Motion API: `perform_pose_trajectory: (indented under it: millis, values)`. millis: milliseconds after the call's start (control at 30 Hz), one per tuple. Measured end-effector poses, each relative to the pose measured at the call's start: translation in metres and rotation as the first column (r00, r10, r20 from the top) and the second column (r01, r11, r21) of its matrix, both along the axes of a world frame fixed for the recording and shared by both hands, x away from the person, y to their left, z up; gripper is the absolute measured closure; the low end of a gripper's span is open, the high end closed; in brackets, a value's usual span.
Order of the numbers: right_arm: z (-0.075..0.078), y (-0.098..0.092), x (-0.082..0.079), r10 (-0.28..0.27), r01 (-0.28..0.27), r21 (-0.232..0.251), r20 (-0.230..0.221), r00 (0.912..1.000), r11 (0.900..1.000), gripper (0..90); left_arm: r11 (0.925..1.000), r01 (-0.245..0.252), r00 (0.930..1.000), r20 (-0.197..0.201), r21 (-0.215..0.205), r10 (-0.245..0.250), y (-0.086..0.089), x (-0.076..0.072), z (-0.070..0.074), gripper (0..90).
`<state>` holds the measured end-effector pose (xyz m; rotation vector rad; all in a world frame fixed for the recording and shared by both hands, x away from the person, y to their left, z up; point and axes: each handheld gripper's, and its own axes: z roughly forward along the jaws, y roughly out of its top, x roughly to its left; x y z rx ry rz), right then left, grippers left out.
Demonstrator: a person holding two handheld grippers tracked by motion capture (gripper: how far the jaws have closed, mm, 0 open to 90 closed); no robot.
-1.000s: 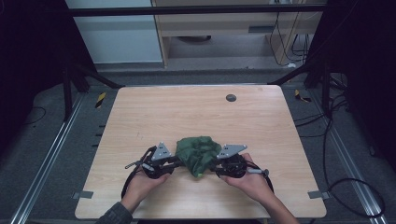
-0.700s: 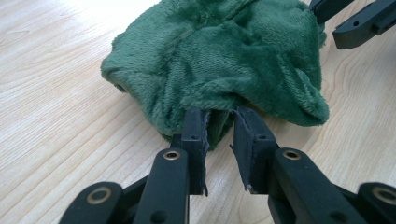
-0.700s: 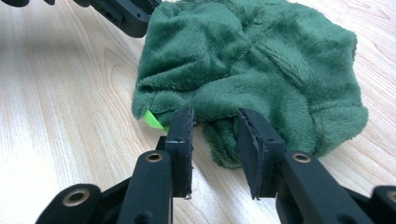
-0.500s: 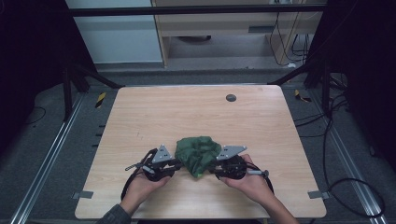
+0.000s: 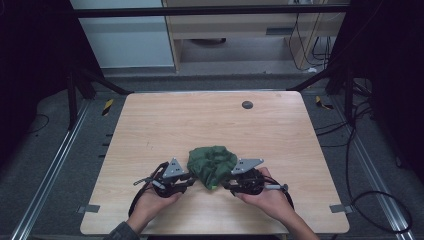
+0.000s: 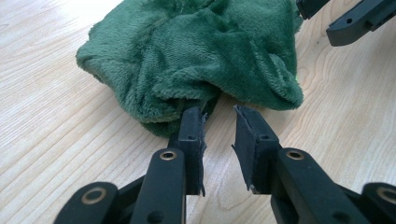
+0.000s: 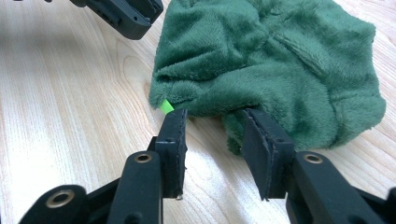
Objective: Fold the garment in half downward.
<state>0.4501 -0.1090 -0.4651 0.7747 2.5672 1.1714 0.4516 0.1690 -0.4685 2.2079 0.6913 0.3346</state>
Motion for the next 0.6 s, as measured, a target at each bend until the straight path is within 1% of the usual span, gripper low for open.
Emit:
perform_pose_trajectory:
  millis: [167,300,333,367,467,500,533,567,600]
  values:
    - [0.0003,0.0,-0.0011,0.003,-0.003,-0.001,0.001,1.0,1.0,57.2,1.0,0.004,1.0,0.002,-0.003,-0.004,-0.0005,-0.002,0.0007,71.5]
    - [0.0004,-0.0004,-0.0017,0.002,-0.002,-0.006,0.003,1.0,1.0,55.2,1.0,-0.001,1.0,0.001,-0.001,0.001,-0.0005,-0.0035,0.0006,67.7]
    - [0.0003,-0.0005,-0.0022,0.002,-0.002,-0.009,0.0,1.0,1.0,52.4,1.0,-0.001,1.0,0.002,0.0,0.001,-0.0002,-0.0042,0.0006,67.1]
    - [0.0003,-0.0005,-0.0022,0.002,-0.002,-0.009,0.0,1.0,1.0,52.4,1.0,-0.002,1.0,0.003,-0.002,0.002,-0.0001,-0.0046,0.0005,67.1]
    - [0.0001,-0.0014,-0.0037,-0.008,0.008,-0.014,-0.008,0.9999,1.0,45.5,0.9999,-0.01,1.0,0.001,-0.01,0.01,0.0013,-0.0073,-0.0002,61.5]
    - [0.0001,-0.0014,-0.0037,-0.008,0.008,-0.014,-0.008,0.9999,1.0,45.5,0.9999,-0.01,1.0,0.001,-0.01,0.01,0.0013,-0.0073,-0.0002,60.3]
    - [-0.0001,-0.0028,-0.0045,-0.011,0.011,-0.018,-0.009,0.9999,1.0,42.5,0.9999,-0.01,1.0,-0.001,-0.009,0.01,0.0018,-0.0085,-0.0005,58.6]
    - [-0.0001,-0.0028,-0.0045,-0.011,0.011,-0.018,-0.009,0.9999,1.0,42.5,0.9999,-0.01,1.0,-0.001,-0.009,0.01,0.0018,-0.0085,-0.0005,56.2]
    - [-0.0001,-0.0034,-0.0053,-0.017,0.016,-0.023,-0.01,0.9998,1.0,41.3,0.9999,-0.013,0.9999,0.0,-0.006,0.013,0.0022,-0.0087,-0.0005,56.2]
